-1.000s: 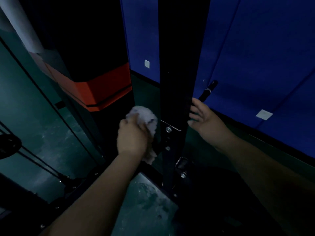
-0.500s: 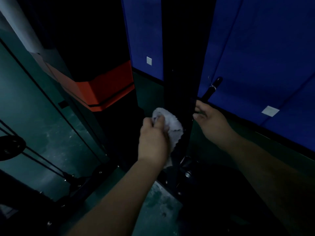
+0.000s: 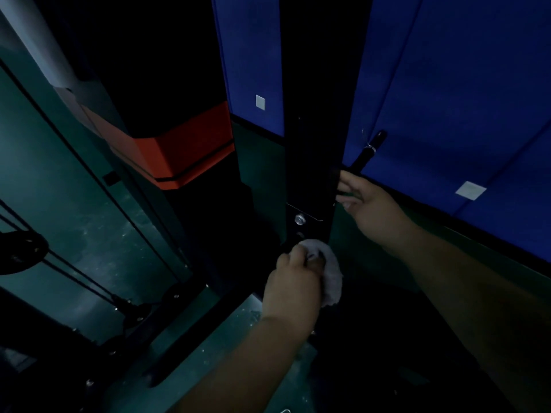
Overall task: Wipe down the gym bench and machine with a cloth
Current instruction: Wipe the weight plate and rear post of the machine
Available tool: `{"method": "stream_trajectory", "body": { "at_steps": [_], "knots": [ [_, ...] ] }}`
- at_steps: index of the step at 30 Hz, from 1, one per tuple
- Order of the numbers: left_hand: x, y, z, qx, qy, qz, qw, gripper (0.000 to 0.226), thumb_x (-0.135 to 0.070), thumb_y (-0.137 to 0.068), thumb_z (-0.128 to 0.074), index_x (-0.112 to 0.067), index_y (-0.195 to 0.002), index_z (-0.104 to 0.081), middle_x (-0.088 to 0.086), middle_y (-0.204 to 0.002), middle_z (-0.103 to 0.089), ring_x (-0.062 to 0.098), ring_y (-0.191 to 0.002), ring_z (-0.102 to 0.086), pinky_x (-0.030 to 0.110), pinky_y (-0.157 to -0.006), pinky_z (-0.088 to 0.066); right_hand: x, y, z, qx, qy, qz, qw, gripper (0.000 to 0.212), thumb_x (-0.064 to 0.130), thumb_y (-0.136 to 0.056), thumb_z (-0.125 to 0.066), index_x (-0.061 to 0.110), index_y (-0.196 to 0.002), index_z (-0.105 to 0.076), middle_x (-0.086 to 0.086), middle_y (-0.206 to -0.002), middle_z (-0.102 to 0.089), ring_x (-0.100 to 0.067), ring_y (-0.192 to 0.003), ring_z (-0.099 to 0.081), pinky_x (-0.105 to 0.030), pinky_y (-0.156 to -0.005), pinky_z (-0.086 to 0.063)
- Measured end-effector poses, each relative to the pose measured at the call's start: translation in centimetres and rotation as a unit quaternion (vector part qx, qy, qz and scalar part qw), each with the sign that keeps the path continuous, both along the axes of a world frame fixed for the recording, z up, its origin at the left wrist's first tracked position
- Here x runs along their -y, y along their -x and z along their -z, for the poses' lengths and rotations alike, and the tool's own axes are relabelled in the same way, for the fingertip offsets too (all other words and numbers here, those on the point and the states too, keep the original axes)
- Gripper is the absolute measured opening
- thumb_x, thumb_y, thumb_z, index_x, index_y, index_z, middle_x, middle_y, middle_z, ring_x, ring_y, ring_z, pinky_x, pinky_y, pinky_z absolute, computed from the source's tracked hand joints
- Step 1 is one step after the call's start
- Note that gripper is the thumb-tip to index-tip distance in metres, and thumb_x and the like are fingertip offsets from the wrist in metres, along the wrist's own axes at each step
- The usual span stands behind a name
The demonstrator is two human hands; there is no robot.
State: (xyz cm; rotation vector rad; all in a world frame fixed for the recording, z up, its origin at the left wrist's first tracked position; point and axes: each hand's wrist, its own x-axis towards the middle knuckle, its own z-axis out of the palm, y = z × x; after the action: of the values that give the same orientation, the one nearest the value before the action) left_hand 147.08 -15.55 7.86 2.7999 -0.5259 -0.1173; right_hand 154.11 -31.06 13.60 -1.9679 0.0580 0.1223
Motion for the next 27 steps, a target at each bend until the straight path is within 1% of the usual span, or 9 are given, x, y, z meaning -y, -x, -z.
{"method": "stream_trajectory", "body": {
  "at_steps": [2,5,8,14,17,20,22,24,27],
  "knots": [
    [-1.0,0.9,-0.2,-0.04,0.01,-0.046,0.998,0.06,-0.018,-0.089,-0.055,-0.023,-0.145,-0.033,0.007,-0.13,-0.035,0.028,-0.112,-0.041,0.033,-0.086,-0.045,-0.3,1.1,-0.5,0.006,0.012,0.024,1.0,0.056,-0.008,-0.097,-0.037,0.021,-0.145,-0.037,0.002,-0.136,-0.046,-0.012,-0.117,-0.049,0.002,-0.08,-0.039],
    [-1.4,1.3,-1.3,-0.017,0.166,-0.125,0.978,0.052,-0.014,-0.089,-0.055,-0.024,-0.139,-0.043,0.006,-0.119,-0.043,0.024,-0.102,-0.047,0.027,-0.082,-0.043,-0.7,3.4,-1.4,0.025,0.027,0.068,0.997,0.049,-0.001,-0.096,-0.045,0.029,-0.134,-0.047,0.006,-0.126,-0.052,-0.005,-0.1,-0.054,-0.002,-0.074,-0.039],
    [-1.1,1.4,-3.5,0.054,0.206,-0.137,0.967,0.045,-0.018,-0.092,-0.053,-0.019,-0.136,-0.048,0.004,-0.115,-0.05,0.016,-0.092,-0.044,0.017,-0.078,-0.033,-1.5,5.6,-2.9,0.039,0.023,0.071,0.996,0.037,0.006,-0.095,-0.051,0.033,-0.12,-0.054,0.007,-0.117,-0.058,0.004,-0.092,-0.054,0.001,-0.069,-0.04],
    [-0.2,2.3,-10.5,0.024,0.386,-0.155,0.909,0.06,-0.025,-0.089,-0.064,-0.024,-0.144,-0.038,-0.003,-0.127,-0.049,0.013,-0.12,-0.044,0.03,-0.102,-0.042,-3.5,8.7,-7.8,0.024,-0.066,0.021,0.997,0.028,0.02,-0.093,-0.058,0.029,-0.119,-0.057,0.011,-0.108,-0.065,0.004,-0.088,-0.064,-0.009,-0.065,-0.048],
    [-0.3,2.9,-13.3,-0.012,0.46,-0.16,0.873,0.063,-0.023,-0.086,-0.068,-0.03,-0.142,-0.04,-0.01,-0.122,-0.05,0.01,-0.117,-0.049,0.03,-0.097,-0.048,-3.8,9.2,-10.0,0.021,-0.096,0.049,0.994,0.026,0.011,-0.095,-0.055,0.022,-0.118,-0.061,0.005,-0.099,-0.072,-0.003,-0.084,-0.068,-0.014,-0.065,-0.051],
    [-0.8,3.7,-16.0,-0.043,0.503,-0.144,0.851,0.059,-0.011,-0.084,-0.07,-0.034,-0.134,-0.048,-0.016,-0.107,-0.048,-0.006,-0.102,-0.055,0.007,-0.083,-0.046,-3.9,9.5,-12.4,0.0,-0.183,0.062,0.981,0.024,0.006,-0.096,-0.051,0.014,-0.116,-0.063,-0.005,-0.1,-0.073,-0.016,-0.088,-0.07,-0.024,-0.07,-0.055],
    [-1.2,4.2,-17.5,-0.067,0.537,-0.121,0.832,0.049,-0.008,-0.085,-0.068,-0.038,-0.12,-0.052,-0.017,-0.104,-0.053,-0.015,-0.09,-0.057,0.004,-0.077,-0.046,-4.2,9.8,-13.9,0.001,-0.229,0.052,0.972,0.024,0.007,-0.097,-0.048,0.011,-0.116,-0.062,-0.007,-0.103,-0.073,-0.02,-0.093,-0.07,-0.026,-0.074,-0.056],
    [-1.6,4.4,-18.9,-0.077,0.572,-0.118,0.808,0.038,-0.01,-0.087,-0.066,-0.03,-0.118,-0.059,-0.009,-0.103,-0.064,-0.007,-0.088,-0.063,0.011,-0.076,-0.051,-4.6,10.1,-15.1,0.013,-0.235,0.059,0.97,0.023,0.009,-0.097,-0.049,0.014,-0.113,-0.063,-0.005,-0.101,-0.073,-0.019,-0.092,-0.07,-0.027,-0.075,-0.055],
    [-1.8,4.5,-20.9,-0.075,0.639,-0.128,0.755,0.026,-0.008,-0.088,-0.064,-0.018,-0.112,-0.063,-0.009,-0.089,-0.069,-0.005,-0.078,-0.066,0.007,-0.062,-0.047,-5.4,10.4,-16.4,0.021,-0.243,0.082,0.966,0.02,0.013,-0.096,-0.051,0.017,-0.11,-0.065,-0.005,-0.102,-0.073,-0.019,-0.096,-0.069,-0.033,-0.083,-0.053]
  ]
}}
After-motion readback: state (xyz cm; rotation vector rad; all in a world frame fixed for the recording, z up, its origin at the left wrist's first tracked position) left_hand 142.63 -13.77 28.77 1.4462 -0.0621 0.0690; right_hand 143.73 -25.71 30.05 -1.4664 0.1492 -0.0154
